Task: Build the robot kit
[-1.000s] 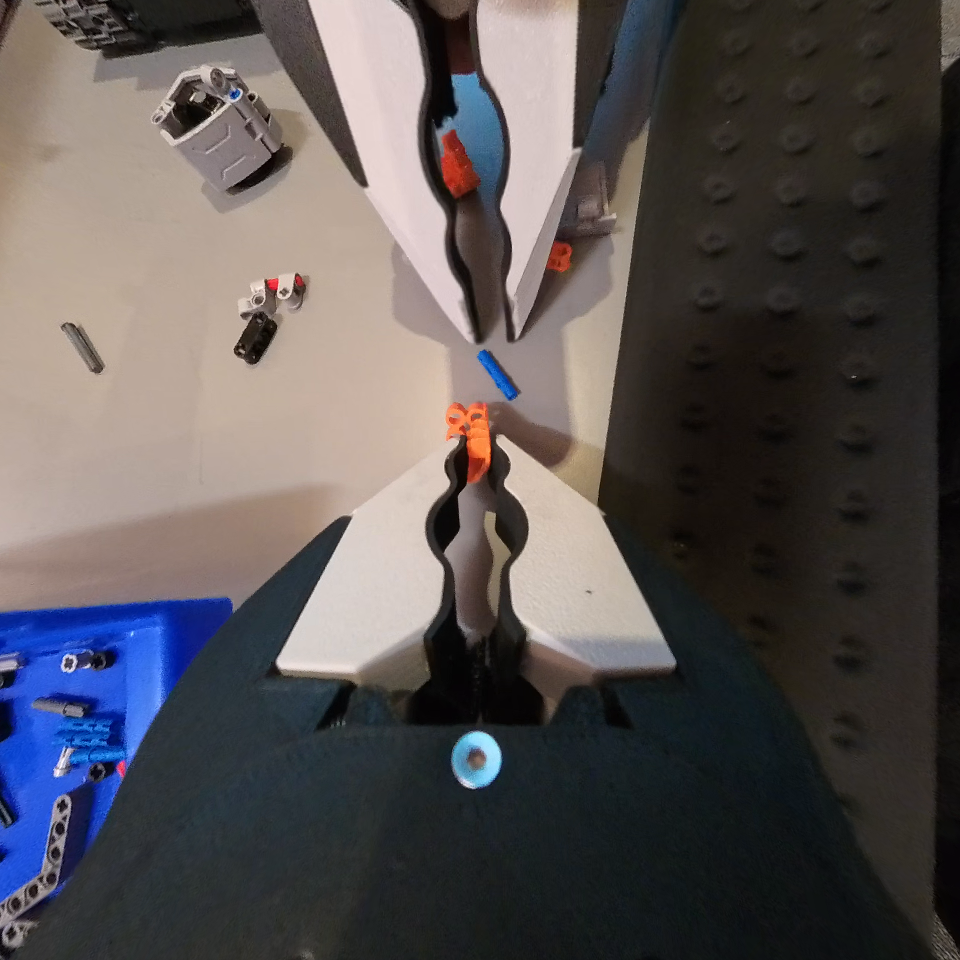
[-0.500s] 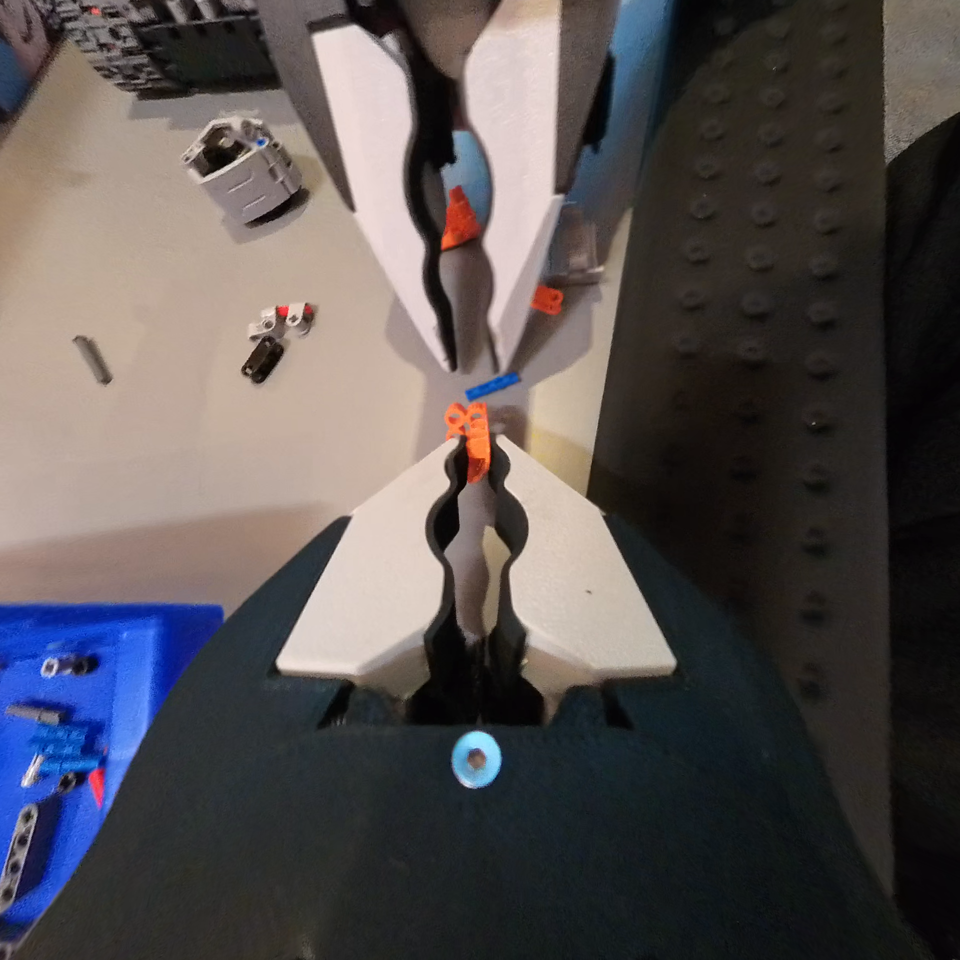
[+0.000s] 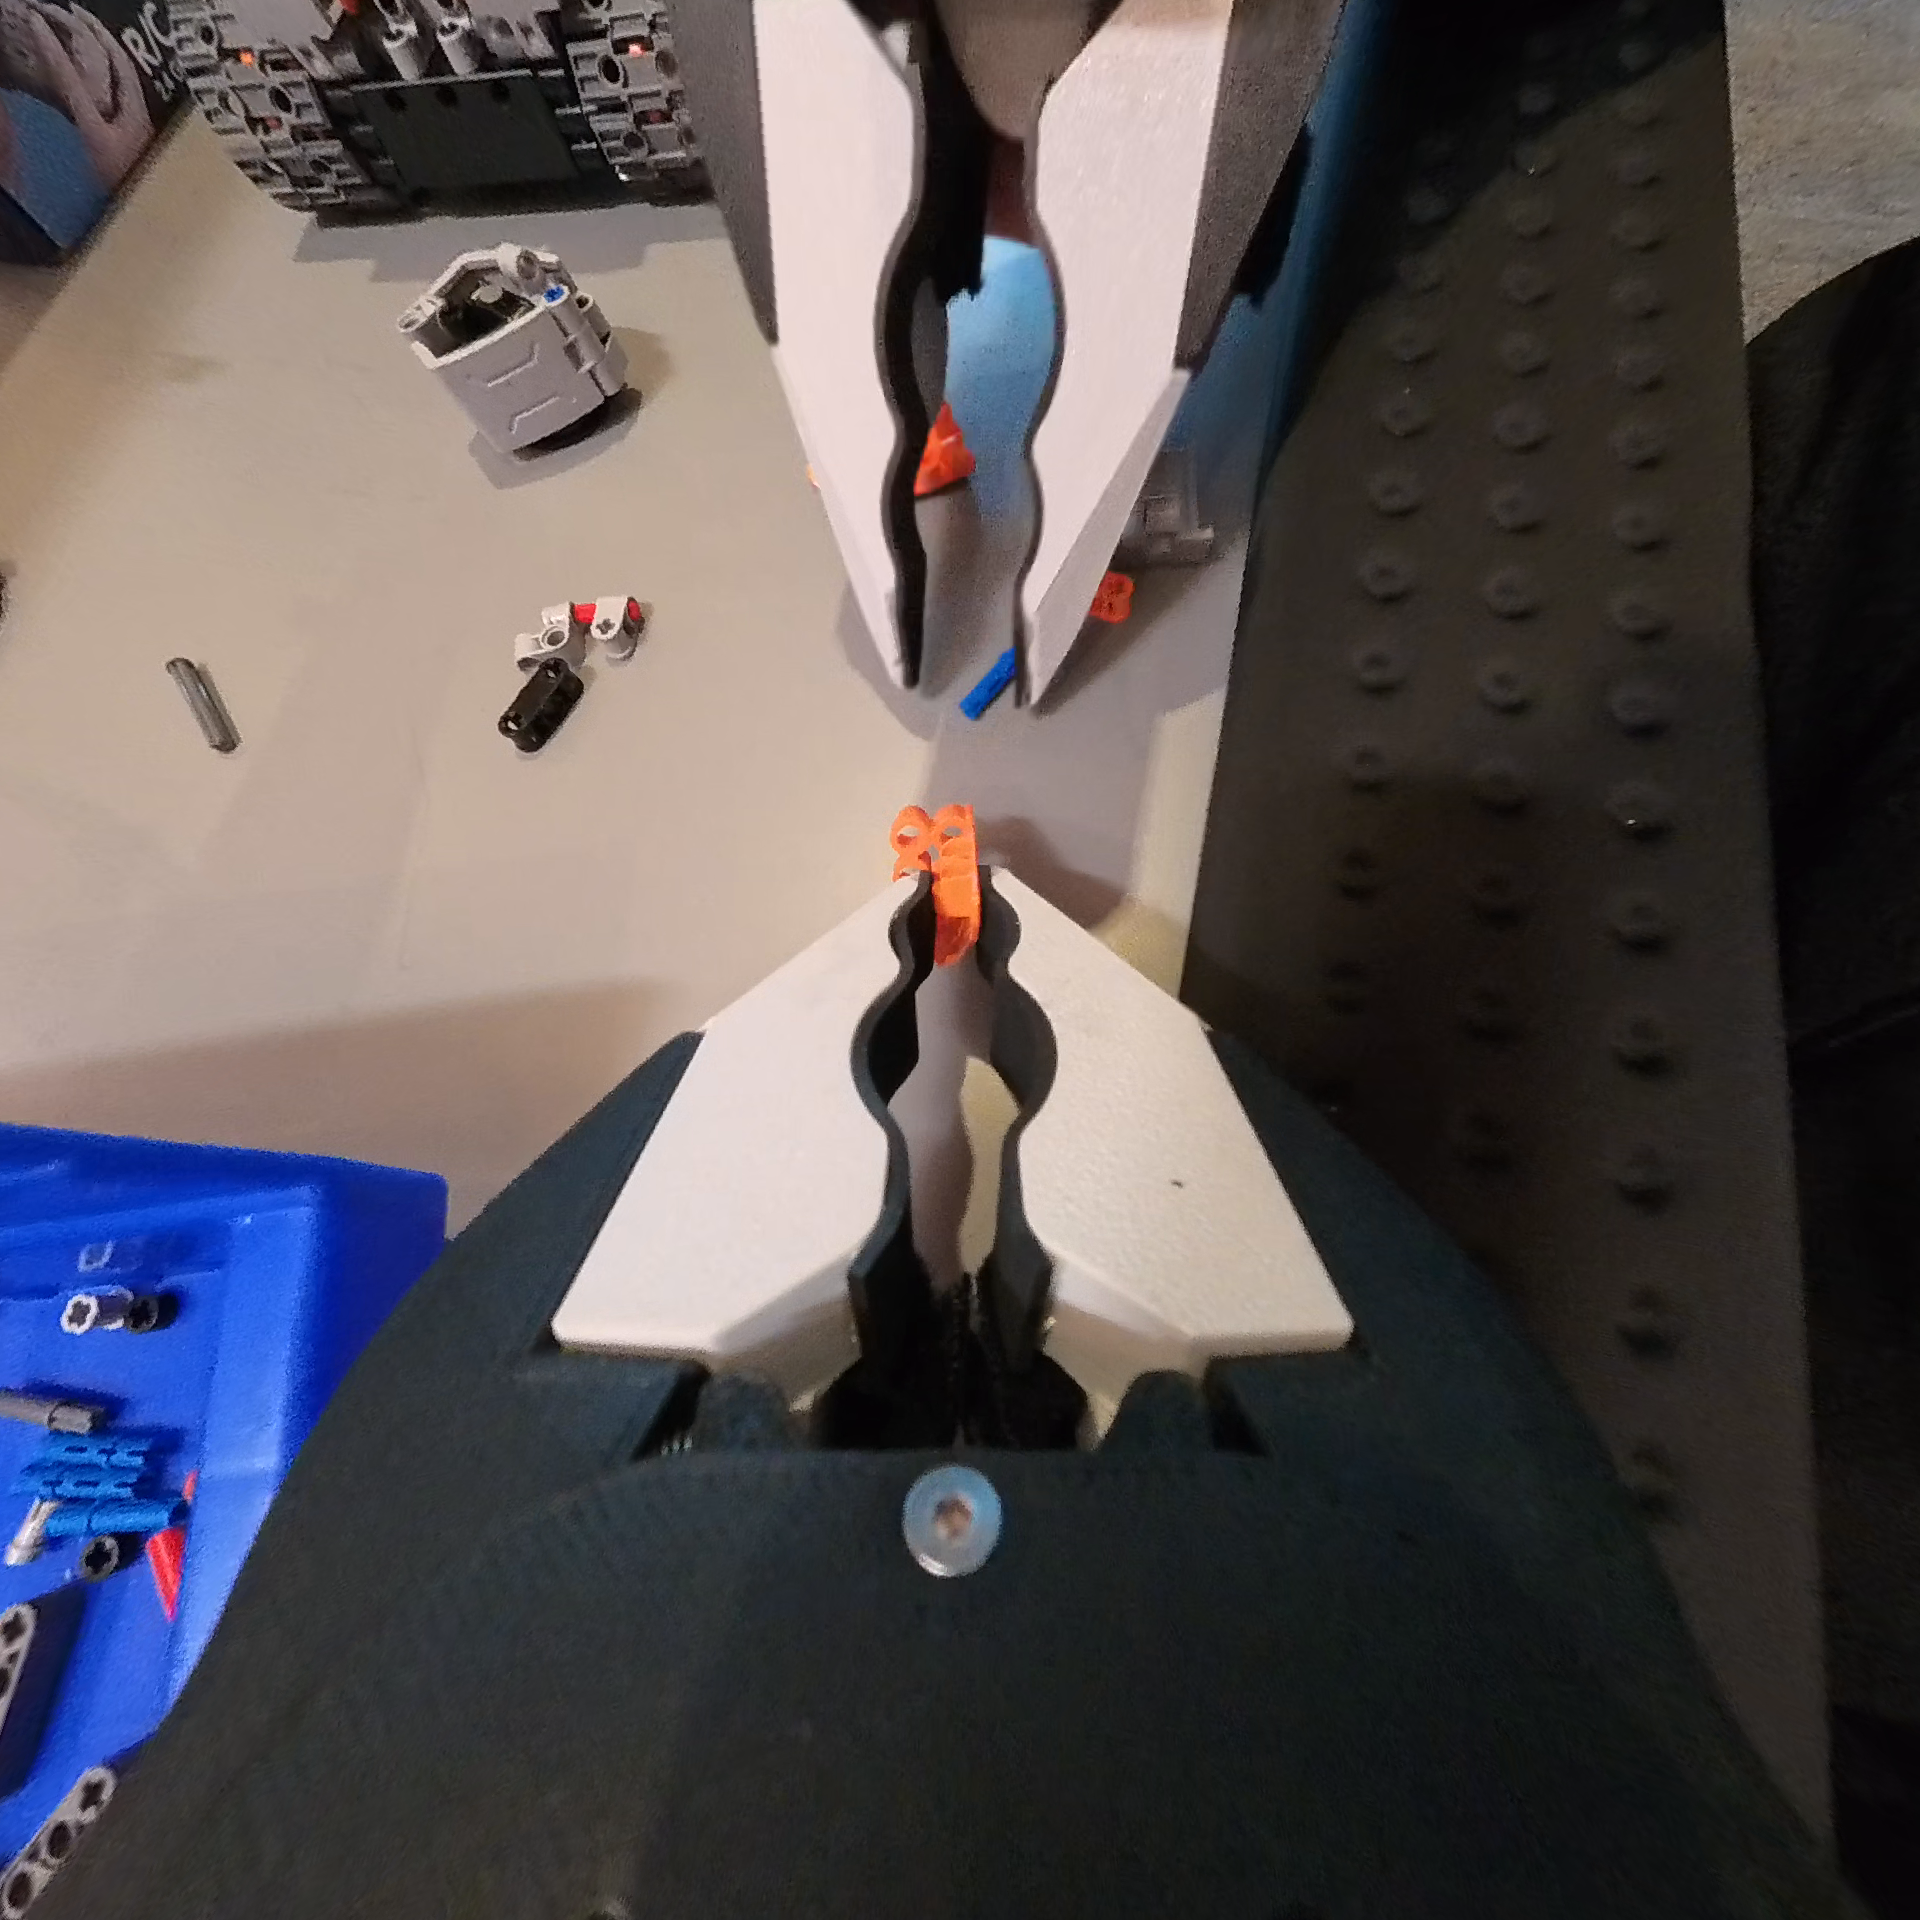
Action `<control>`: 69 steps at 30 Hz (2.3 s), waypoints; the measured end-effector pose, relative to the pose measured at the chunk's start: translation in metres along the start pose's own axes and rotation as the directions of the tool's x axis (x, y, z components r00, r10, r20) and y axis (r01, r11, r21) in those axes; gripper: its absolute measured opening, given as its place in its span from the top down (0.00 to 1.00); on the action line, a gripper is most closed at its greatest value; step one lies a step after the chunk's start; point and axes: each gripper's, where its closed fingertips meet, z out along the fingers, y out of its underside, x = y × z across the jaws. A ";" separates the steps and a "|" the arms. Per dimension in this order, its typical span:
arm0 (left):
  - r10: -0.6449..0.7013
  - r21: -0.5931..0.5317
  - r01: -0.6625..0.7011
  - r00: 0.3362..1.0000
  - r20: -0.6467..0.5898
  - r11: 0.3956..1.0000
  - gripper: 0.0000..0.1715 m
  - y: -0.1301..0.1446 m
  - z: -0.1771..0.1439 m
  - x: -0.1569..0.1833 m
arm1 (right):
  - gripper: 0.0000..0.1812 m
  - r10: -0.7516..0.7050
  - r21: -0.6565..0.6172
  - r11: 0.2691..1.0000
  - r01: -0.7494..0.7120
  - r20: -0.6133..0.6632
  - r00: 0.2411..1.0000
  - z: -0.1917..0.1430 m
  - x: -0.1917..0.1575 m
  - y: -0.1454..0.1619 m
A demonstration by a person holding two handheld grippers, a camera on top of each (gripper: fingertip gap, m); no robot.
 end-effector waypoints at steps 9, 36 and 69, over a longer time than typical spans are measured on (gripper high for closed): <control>0.008 0.022 -0.007 1.000 -0.027 1.000 0.98 -0.005 0.006 0.000 | 0.95 0.029 -0.004 1.000 -0.029 -0.013 1.000 0.000 0.002 0.012; -0.064 0.327 0.100 0.991 -0.118 0.940 0.97 -0.060 -0.005 -0.007 | 1.00 -0.028 0.404 0.914 0.037 -0.027 0.999 -0.051 0.000 -0.043; 0.034 0.055 -0.020 0.962 -0.272 0.998 0.98 -0.014 0.015 0.024 | 1.00 -0.307 0.180 0.934 0.308 -0.033 0.951 -0.003 -0.029 -0.017</control>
